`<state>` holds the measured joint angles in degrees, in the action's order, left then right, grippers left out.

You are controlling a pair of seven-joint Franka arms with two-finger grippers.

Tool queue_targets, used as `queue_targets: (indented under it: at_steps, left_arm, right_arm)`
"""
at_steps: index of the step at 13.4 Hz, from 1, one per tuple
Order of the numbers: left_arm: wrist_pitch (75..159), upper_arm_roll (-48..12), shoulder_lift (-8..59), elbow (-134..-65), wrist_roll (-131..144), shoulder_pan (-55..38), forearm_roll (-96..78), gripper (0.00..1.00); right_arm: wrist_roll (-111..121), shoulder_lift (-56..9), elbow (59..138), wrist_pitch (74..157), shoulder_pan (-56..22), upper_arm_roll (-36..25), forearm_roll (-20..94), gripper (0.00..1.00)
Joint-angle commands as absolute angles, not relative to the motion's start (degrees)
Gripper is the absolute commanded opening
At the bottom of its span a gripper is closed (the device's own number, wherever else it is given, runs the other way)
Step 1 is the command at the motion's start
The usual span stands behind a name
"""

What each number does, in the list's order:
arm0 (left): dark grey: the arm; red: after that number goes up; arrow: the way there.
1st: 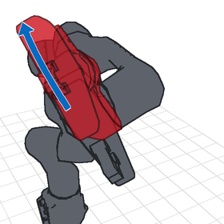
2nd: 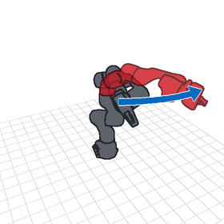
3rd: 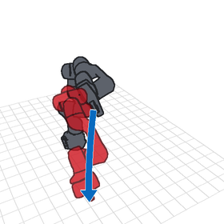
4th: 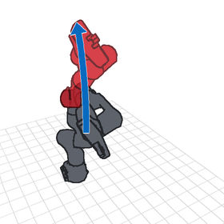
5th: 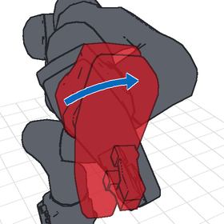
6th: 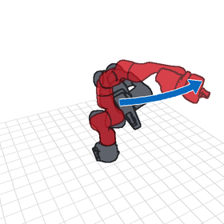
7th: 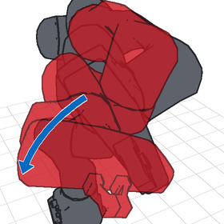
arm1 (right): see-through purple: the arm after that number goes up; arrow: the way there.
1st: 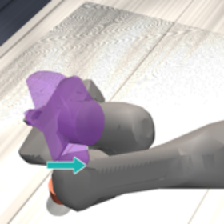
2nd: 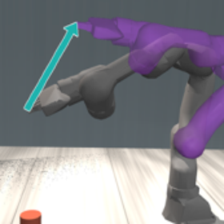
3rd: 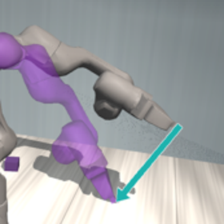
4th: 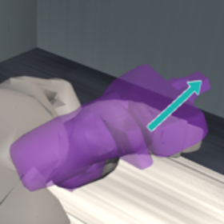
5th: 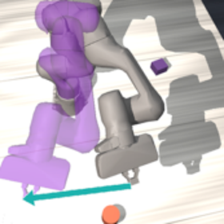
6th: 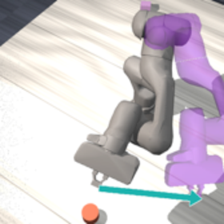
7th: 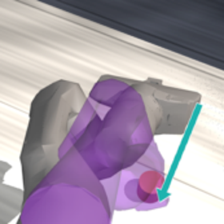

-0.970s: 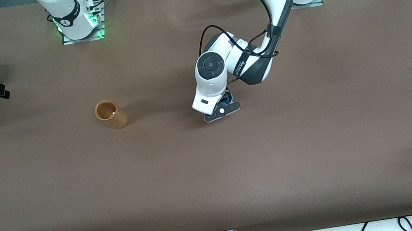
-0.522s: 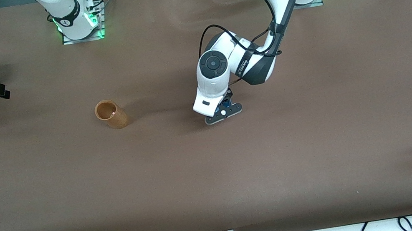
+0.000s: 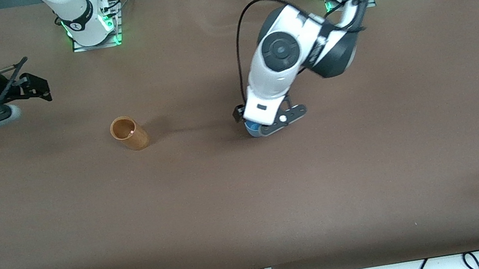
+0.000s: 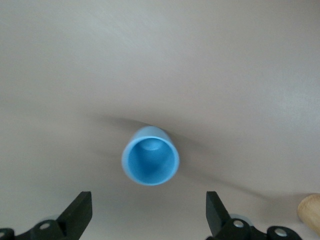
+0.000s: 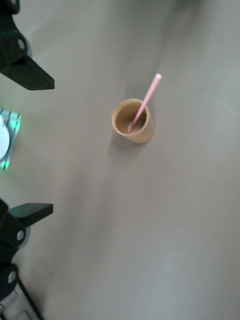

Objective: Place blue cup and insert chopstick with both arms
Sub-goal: 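Set the blue cup down with the left gripper while the right gripper reaches out, then lower the right gripper to the tan cup while the left gripper withdraws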

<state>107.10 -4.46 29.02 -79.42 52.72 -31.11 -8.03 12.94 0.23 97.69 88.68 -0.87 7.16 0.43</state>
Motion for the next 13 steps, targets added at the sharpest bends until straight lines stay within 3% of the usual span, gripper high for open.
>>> queue_targets:
  at_steps: [1,8,13]
  left_arm:
    - [101.18,-4.75,21.82,-80.95,40.74,-25.6,-9.05,1.0]
    - [87.99,-4.48,11.7,-81.12,16.47,-9.86,-4.32,1.0]
    - [84.73,-3.96,9.67,-81.65,0.91,-2.73,-1.76,1.0]
  right_arm:
    - [27.9,-3.5,97.73,92.18,-0.26,7.65,1.49,1.0]
    - [39.11,-6.15,108.53,106.5,-0.35,17.56,1.06,1.0]
    - [39.46,-6.06,118.02,121.0,-0.44,19.51,0.18,1.0]
